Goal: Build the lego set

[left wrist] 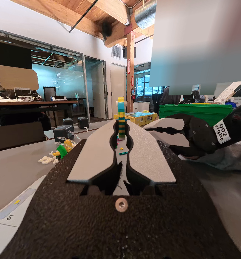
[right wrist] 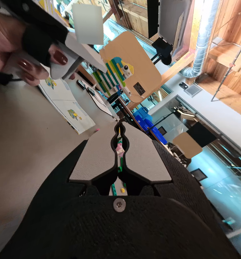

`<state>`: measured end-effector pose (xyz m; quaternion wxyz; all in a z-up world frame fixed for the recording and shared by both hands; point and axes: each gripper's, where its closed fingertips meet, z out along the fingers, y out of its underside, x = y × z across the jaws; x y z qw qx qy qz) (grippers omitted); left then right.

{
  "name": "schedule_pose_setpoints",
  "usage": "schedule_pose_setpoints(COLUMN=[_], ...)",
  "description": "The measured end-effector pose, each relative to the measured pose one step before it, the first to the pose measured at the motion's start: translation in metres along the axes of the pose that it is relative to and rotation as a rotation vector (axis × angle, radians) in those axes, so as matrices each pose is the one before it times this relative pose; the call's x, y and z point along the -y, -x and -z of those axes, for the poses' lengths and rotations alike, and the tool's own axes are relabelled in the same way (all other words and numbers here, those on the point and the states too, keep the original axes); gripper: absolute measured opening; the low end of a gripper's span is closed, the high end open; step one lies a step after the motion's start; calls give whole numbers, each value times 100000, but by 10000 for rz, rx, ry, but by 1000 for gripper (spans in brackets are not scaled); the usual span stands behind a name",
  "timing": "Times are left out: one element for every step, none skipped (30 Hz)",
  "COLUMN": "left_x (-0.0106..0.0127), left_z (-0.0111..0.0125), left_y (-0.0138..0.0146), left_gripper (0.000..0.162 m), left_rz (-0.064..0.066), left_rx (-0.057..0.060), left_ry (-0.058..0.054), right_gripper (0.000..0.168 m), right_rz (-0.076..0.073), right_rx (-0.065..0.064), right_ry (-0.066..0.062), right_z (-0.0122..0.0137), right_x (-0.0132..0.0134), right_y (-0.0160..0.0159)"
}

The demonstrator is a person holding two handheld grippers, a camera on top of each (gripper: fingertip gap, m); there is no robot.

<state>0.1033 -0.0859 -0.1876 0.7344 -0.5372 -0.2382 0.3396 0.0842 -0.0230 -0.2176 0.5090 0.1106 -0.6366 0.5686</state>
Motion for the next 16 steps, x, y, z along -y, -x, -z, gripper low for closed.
schedule_pose_setpoints(left_x=[-8,-13,-19,-20,-43,-26,-36,-41,-34,-51,-79,-75,-63,-39,-25,-10], left_z=[-18,-5,0,-10,-1,-6,-9,-4,-12,-20,-39,-60,-69,-52,-37,-28], left_y=[-68,-45,-7,22,36,52,27,-13,-48,-101,-186,-254,-236,-197,-146,-140], left_gripper=[8,8,8,8,8,8,8,8,8,8,8,8,8,8,8,8], left_rz=[-61,-24,3,27,39,29,17,13,-3,-5,-14,-32,-56,-98,-125,-129], left_rx=[-19,-15,-9,0,7,13,4,-7,-26,-51,-94,-128,-107,-68,-40,-27], left_ry=[9,8,6,4,13,15,14,19,20,44,65,66,51,34,29,24], right_gripper=[0,0,0,0,0,0,0,0,0,0,0,0,0,0,0,0], right_rz=[98,19,-15,-40,-49,-35,-26,-29,-24,-10,-11,-28,-36,-30,-24,-16], right_rx=[38,12,-22,-10,1,-15,-18,-17,-35,-46,-30,-14,-20,-29,-13,3], right_ry=[-2,7,22,11,16,39,43,37,56,76,59,34,29,25,14,3], right_z=[7,12,-3,2,5,-16,-16,-15,-15,-37,-26,-8,-13,-12,2,7], right_x=[-7,-9,-38,-42,-73,-102,-96,-81,-110,-138,-122,-90,-77,-59,-46,-25], right_y=[138,39,-47,-44,-28,-39,-41,-32,-60,-80,-54,-42,-53,-71,-35,-3])
